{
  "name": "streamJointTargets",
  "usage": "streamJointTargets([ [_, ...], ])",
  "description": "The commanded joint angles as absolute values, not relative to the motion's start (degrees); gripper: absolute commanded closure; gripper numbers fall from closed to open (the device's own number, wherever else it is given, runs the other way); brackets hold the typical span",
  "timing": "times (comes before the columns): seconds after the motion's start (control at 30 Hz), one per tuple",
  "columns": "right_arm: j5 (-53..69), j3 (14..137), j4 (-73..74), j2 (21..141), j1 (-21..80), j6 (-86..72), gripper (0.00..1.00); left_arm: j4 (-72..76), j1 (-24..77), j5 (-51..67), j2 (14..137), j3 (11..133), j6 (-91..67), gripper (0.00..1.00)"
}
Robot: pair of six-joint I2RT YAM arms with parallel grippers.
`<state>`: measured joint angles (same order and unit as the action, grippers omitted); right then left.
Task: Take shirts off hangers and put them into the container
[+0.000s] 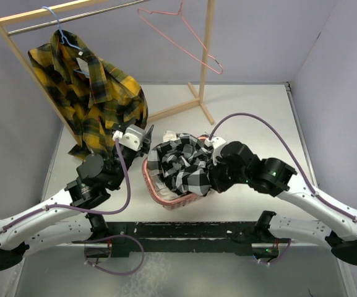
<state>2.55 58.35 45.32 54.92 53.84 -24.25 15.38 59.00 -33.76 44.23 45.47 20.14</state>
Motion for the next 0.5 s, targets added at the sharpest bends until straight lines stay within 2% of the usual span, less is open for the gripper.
streamJointTargets([
  [0.0,-0.32,65.1,40.27,55.65,53.75,-21.71,1.0,17.45,59.23,-33.66,43.67,45.7,19.69,0.4],
  [0.2,0.48,66.59,37.25,58.69,53.73,-20.78,1.0,17.5,59.24,-33.66,43.93,45.7,19.78,0.4],
  [0.47,2.28,62.07,26.58,68.51,53.76,-20.21,1.0,17.58,59.21,-33.79,43.68,45.62,20.0,0.4],
])
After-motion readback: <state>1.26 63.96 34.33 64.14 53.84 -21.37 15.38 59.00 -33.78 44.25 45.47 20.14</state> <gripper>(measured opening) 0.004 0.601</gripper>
